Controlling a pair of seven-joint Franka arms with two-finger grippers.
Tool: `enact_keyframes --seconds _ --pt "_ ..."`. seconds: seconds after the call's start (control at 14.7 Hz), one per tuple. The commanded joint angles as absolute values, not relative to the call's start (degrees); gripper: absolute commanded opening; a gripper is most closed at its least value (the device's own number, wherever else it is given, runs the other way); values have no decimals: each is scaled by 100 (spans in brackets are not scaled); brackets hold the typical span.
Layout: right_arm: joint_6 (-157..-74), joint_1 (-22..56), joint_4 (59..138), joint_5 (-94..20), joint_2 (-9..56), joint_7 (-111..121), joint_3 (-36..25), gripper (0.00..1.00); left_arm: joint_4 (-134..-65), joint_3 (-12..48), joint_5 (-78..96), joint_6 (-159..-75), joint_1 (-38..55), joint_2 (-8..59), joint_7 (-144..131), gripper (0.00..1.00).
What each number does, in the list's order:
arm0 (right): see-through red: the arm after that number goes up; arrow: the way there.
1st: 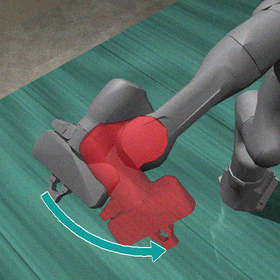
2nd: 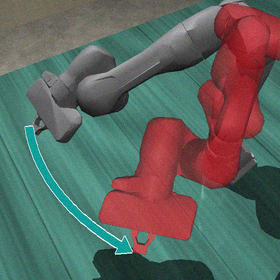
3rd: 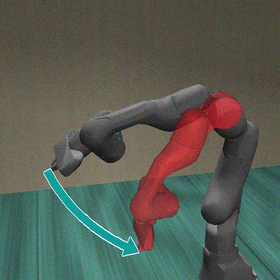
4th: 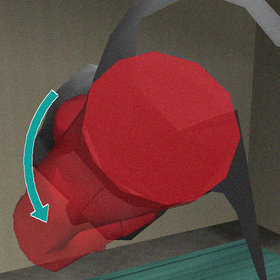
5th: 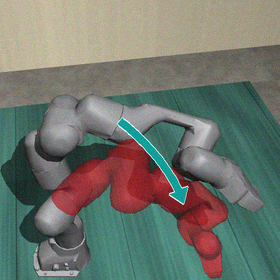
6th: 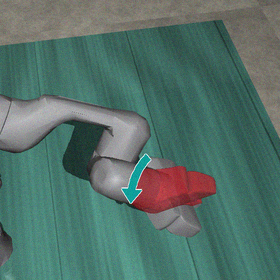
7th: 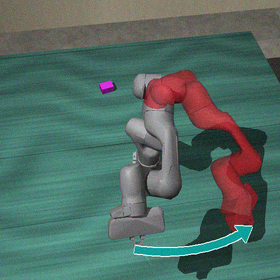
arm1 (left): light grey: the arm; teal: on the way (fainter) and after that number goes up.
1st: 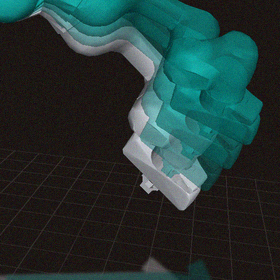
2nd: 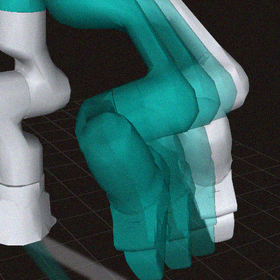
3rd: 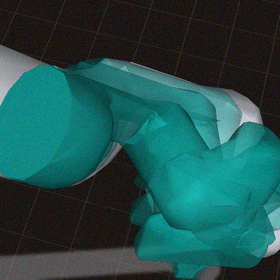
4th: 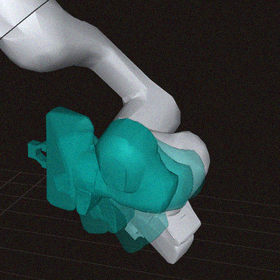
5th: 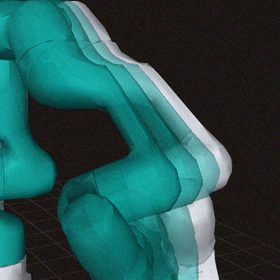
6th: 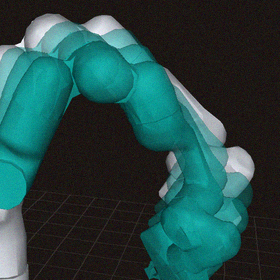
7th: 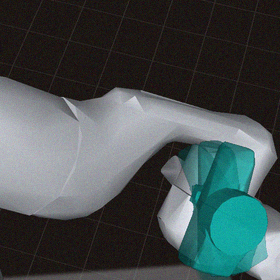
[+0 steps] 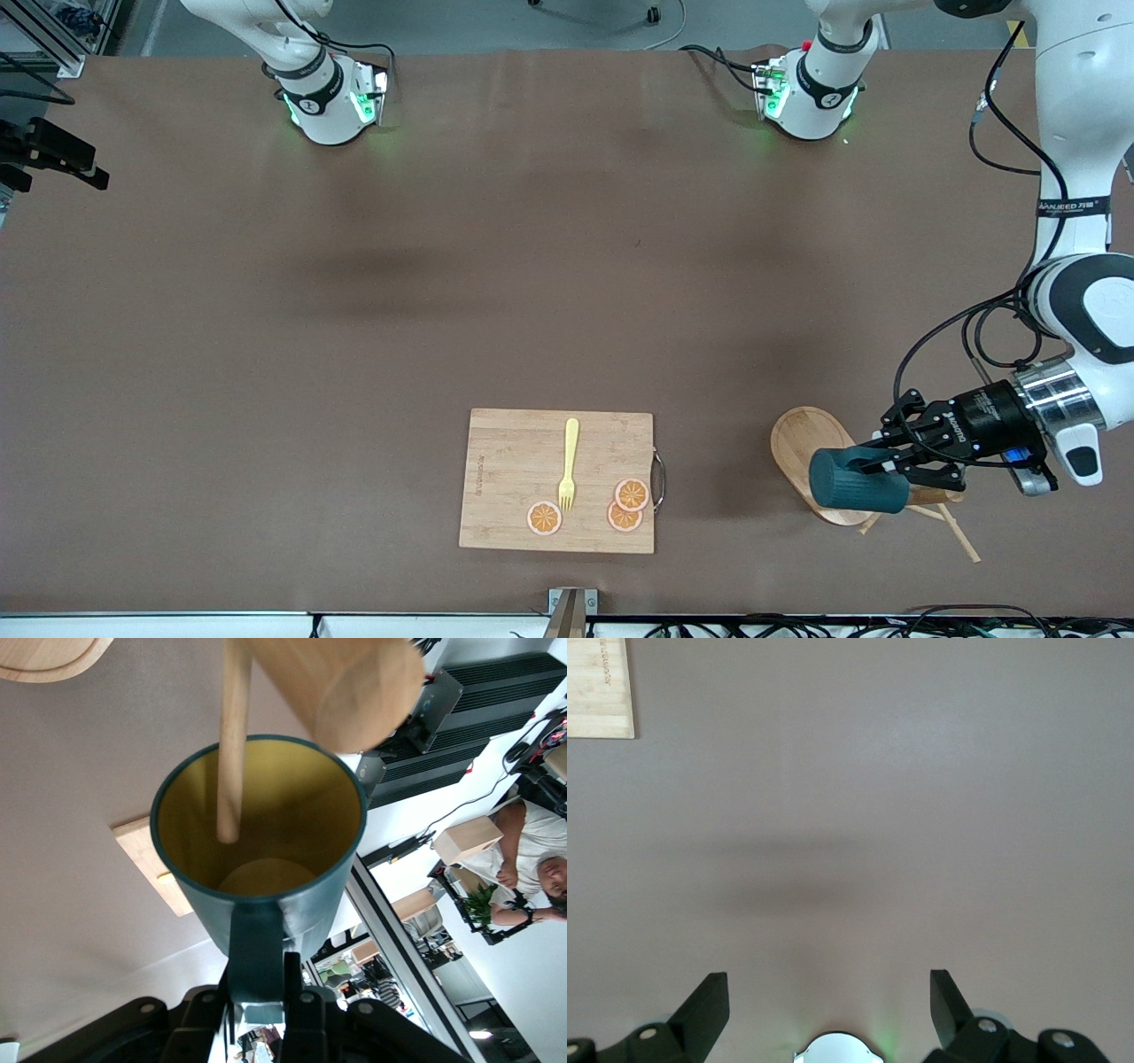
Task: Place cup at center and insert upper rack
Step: 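Hang the mug upside down on a rack stick and release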
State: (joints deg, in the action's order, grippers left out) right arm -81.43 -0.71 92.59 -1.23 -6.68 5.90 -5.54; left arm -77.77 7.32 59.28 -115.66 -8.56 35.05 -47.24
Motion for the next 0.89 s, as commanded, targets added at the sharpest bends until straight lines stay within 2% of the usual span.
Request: enact_keyframes --seconds 0.0,0.48,0.82 --pt "-8209 -141 9387 -79 -809 536 -483 100 -7638 782 6205 -11540 -966 3674 -4632 1" --pt "-8209 -141 9387 -79 -800 536 -492 100 -7673 773 6249 -11487 -1213 3805 -4115 5" --pt "-8209 -141 9387 -79 -800 536 -492 100 -7673 773 6232 -11487 -1222 3885 -4052 10"
